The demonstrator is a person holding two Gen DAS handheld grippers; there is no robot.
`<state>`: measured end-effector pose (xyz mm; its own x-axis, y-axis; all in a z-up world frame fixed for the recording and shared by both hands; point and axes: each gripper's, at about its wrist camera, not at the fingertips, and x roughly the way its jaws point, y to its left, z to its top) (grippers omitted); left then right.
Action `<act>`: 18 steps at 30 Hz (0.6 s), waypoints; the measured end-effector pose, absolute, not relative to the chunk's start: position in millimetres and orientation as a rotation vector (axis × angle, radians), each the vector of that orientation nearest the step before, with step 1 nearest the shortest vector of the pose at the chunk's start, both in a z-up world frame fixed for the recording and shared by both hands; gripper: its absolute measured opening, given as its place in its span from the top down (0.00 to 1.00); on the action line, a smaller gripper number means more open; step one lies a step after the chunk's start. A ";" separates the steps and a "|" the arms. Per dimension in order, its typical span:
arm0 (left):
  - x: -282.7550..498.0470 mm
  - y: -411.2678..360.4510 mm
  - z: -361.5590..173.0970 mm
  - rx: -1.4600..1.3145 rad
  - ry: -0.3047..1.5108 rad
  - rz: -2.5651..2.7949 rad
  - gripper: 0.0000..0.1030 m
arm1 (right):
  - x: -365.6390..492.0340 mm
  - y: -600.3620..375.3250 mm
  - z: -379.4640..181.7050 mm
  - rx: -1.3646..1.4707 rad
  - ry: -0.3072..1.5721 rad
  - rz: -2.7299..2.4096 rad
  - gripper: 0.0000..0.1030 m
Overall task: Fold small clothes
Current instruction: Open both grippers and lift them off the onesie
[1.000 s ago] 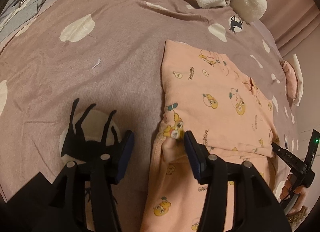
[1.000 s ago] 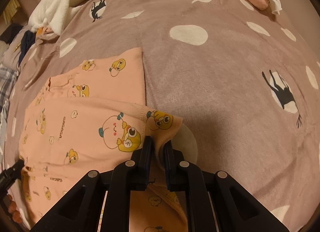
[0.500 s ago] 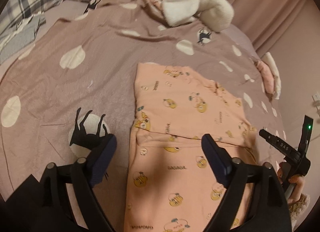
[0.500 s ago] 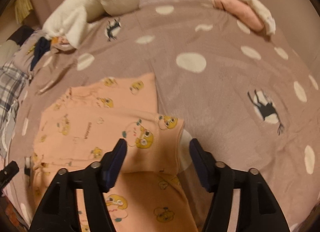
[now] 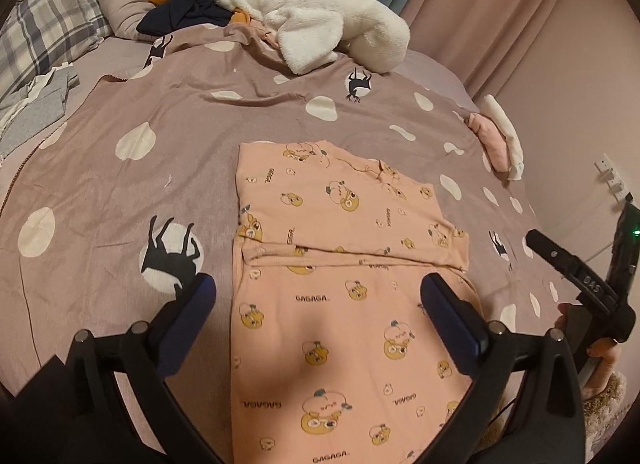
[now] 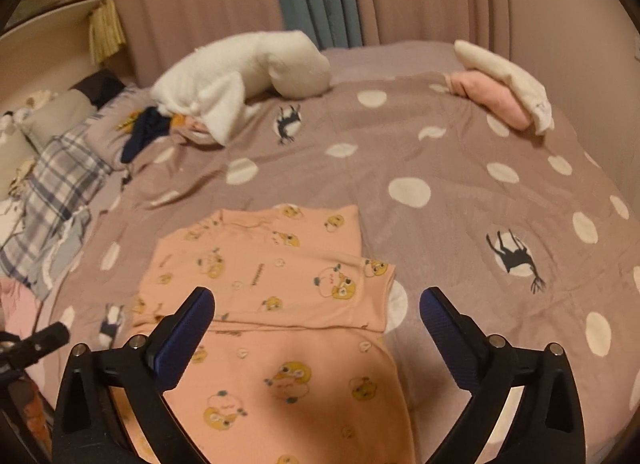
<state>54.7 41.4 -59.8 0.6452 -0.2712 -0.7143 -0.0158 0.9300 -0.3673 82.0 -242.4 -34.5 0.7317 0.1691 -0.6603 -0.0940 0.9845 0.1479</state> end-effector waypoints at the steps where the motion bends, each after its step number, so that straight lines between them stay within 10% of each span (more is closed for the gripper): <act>1: 51.7 40.7 -60.8 -0.357 0.864 -0.152 0.00 | 77.0 -242.9 -33.2 0.112 0.727 0.149 0.01; 18: 10.6 24.2 -114.3 -0.374 1.039 -0.241 0.02 | 6.7 -242.6 -57.3 0.126 0.750 0.171 0.01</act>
<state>10.6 24.2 -114.3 0.4889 -0.3677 -0.7911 0.0186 0.9110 -0.4120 6.7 -242.6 -57.3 0.7190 0.1990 -0.6659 -0.1096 0.9786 0.1742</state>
